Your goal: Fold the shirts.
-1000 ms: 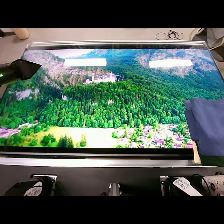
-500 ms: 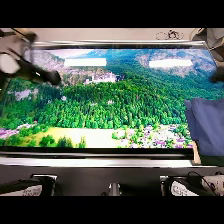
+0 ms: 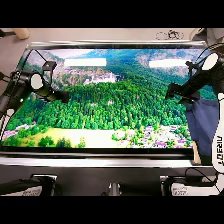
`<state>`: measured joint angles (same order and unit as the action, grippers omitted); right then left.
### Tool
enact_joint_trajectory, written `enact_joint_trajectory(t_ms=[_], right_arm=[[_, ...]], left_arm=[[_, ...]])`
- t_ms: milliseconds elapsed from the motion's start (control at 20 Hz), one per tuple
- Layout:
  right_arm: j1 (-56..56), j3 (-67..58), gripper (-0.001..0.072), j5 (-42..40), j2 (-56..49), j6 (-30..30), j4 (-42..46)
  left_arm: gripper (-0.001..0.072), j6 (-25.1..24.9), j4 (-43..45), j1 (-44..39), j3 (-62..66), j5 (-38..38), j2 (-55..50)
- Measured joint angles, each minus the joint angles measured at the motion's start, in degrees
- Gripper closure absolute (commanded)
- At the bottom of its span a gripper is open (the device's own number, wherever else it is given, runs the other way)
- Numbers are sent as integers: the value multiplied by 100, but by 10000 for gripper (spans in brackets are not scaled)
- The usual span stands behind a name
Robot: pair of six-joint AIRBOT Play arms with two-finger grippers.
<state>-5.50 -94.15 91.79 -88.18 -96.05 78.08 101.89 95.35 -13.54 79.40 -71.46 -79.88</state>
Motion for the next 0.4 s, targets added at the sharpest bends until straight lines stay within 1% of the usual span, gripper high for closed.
enact_joint_trajectory(t_ms=[400], right_arm=[[48,2,90,122,-59,-15,-33]], left_arm=[[-10,96,39,22,-76,50,-9]])
